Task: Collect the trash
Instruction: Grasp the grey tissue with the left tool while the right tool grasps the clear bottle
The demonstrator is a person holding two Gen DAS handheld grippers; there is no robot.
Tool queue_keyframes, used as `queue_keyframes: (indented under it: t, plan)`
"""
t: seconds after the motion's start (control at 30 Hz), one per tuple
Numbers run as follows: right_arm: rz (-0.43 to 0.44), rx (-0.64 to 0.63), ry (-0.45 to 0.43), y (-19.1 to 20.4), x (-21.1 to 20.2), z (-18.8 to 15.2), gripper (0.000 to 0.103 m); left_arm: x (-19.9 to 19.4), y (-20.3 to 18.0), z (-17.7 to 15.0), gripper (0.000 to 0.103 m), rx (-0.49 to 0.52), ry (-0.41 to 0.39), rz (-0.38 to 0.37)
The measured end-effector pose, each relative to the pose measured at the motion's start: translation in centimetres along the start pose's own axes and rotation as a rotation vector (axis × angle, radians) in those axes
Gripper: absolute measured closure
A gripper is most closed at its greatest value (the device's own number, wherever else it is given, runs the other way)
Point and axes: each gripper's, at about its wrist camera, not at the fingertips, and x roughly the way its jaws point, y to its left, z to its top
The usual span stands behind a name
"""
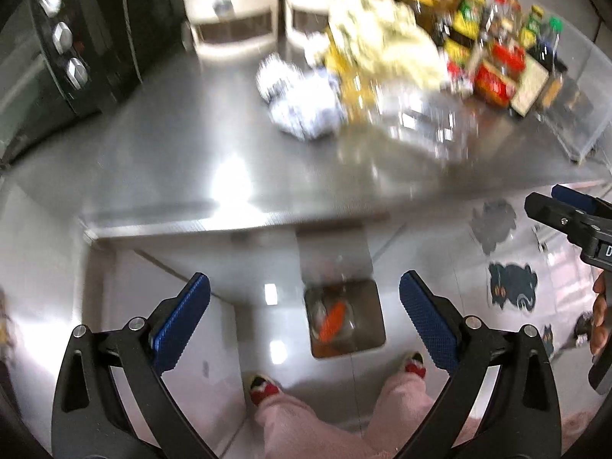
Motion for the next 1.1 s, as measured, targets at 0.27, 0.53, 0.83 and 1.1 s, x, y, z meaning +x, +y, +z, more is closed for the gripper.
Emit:
queue_keyframes:
  t: [0.27,0.53,0.83,1.1]
  plan:
    - [0.099,-0.063,-0.071,0.8,-1.0,3.3,0.008,-2.4,2.0,4.8,0.009,-0.053,-0.084,0.023]
    - [0.137,-0.128,-0.092,1.3,0.0,5.5,0.008,-1.4,1.5,8.4,0.010,-0.030,-0.104,-0.008]
    - [0.166,-0.255,-0.037,3.3,4.4,6.3,0.009,2.9,1.2,11.5,0.028,-0.044,-0.021,-0.035]
    - [0.187,-0.292,-0.013,4.3,6.9,7.9,0.010,6.7,1.1,12.7,0.028,-0.044,0.050,-0.034]
